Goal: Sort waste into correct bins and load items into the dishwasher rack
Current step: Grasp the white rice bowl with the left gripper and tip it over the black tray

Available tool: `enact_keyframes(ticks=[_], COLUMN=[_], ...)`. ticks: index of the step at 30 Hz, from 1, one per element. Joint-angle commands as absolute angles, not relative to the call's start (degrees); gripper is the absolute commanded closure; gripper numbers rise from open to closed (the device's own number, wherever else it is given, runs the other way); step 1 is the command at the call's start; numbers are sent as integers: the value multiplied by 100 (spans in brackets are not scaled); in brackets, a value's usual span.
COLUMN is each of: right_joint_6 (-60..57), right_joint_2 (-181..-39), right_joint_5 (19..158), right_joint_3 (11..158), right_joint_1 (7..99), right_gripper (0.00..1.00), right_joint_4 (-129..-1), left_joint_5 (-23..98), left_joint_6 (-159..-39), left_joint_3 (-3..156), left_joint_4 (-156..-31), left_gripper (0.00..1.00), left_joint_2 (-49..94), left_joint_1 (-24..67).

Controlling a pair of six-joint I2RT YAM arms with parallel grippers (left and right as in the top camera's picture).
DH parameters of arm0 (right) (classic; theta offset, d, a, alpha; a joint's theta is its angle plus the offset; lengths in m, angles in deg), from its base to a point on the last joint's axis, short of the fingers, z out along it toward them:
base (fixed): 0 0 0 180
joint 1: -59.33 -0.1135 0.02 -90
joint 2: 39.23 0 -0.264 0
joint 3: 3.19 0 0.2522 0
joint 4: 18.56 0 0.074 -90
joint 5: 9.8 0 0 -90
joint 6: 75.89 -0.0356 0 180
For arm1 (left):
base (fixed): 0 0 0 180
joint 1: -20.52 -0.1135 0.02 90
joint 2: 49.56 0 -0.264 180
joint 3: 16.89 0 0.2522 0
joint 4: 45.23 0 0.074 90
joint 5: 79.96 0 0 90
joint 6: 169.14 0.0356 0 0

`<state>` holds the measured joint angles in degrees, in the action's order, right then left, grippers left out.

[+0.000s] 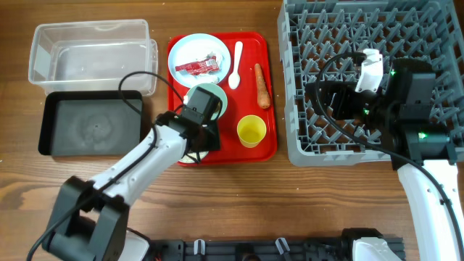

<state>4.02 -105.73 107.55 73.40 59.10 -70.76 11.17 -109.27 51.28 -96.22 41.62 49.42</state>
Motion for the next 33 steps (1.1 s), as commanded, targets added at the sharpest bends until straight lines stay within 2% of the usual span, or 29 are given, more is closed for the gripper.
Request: enact_keyframes(ticks=[1,7,9,18,20,24,28,33], right_joint_6=[358,360,356,358,356,358,358,343], right_joint_2=[-10621,-10621,-10621,-10621,-10621,-10621,-10621,-10621], right_joint_5=[10681,10546,10548,10546,10548,10548,10548,10550], right_joint_3=[7480,7480,7480,7480,7480,7480,7480,7480], right_joint_1=[5897,5897,5897,5897,5897,5897,5897,5897], right_gripper=[0,0,0,0,0,0,0,0], right_joint_4=[-7074,-7084,-7091,-7080,-7039,-7054,-7056,-7058], left_joint_5=[1016,1016,1049,1194,1331,2181,3504,4457], left_joint_6=[-10981,-10983,-10986,-10986,-10924,-10330,-9436,-8680], left_joint_3=[4933,4938,5041,5952,6566,6815,6815,6813], left_joint_4=[-9364,-9295,-9373,-10556,-11056,-11122,-11115,-10824], left_gripper=[59,81,96,96,96,96,96,96], left_joint_2=[4641,4794,4728,4348,4175,3902,3906,4077], left_joint_1=[5036,5034,5034,4947,4579,3423,1506,-277])
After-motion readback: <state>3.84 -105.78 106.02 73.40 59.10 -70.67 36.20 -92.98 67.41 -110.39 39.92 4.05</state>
